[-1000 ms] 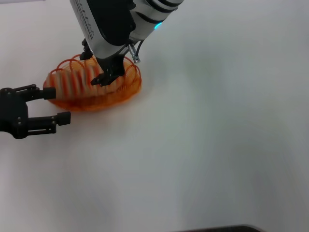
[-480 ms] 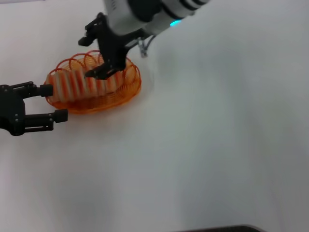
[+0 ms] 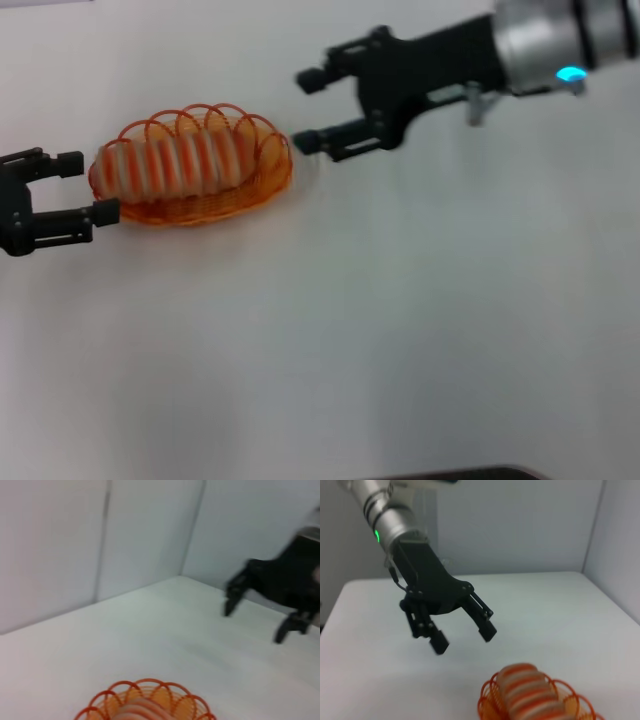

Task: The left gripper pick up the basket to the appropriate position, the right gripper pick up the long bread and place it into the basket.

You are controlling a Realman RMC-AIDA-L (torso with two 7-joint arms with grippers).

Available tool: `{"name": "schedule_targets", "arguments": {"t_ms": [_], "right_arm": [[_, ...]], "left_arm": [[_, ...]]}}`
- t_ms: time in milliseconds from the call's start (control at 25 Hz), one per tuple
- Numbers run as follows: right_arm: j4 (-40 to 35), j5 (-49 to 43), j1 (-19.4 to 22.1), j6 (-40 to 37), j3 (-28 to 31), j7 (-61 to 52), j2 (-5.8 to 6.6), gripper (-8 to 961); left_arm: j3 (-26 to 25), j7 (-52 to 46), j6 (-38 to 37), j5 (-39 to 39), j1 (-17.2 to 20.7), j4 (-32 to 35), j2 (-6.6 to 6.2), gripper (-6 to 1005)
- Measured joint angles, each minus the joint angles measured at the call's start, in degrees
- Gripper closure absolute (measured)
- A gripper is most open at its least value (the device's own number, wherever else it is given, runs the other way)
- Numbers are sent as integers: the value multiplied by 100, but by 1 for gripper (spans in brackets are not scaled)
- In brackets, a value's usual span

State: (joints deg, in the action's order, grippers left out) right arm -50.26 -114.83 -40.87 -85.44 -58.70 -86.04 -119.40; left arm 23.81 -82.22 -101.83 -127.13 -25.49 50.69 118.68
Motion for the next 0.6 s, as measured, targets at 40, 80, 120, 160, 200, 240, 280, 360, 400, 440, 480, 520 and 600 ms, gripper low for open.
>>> {"name": "schedule_targets", "arguments": {"t_ms": [40,80,120,160,200,240,280,360,400,440,480,520,600], "right_arm": [[4,2,166,-107,181,64,3,239],[13,2,296,-177,289,112,3,239],[22,4,469,-212,384,176,4,239],[29,9,617,-225,453,239,1,239],[39,12,740,-232,496,310,-8,239],[46,52,871,-229,531,387,-16,239],[60,97,1015,-223,560,474,-25,239],[123,241,1214,-195,576,609,-28,239],[170,307,1291,-186,577,659,-26,239],[223,340,1341,-184,582,691,-22,239],[271,359,1381,-183,586,709,-18,239],[298,362,1405,-181,591,714,-14,239],[335,361,1459,-169,611,719,-8,239]], "left_arm": [[-15,0,22,0,0,-4,-1,155],[-32,1,41,1,0,-5,-3,155],[-44,1,69,2,-3,-7,-5,155],[-48,2,97,3,-6,-10,-5,155],[-55,2,120,3,-7,-14,-5,155],[-60,2,139,4,-8,-18,-5,155],[-69,1,172,4,-8,-27,-5,155],[-66,-8,237,-8,-9,-33,-4,155],[-56,-18,275,-25,-9,-35,-5,155],[-47,-28,319,-42,-7,-38,-10,155],[-43,-31,346,-49,-5,-39,-11,154],[-42,-31,376,-53,2,-55,-13,154],[-37,-30,424,-56,8,-96,-13,154]]}}
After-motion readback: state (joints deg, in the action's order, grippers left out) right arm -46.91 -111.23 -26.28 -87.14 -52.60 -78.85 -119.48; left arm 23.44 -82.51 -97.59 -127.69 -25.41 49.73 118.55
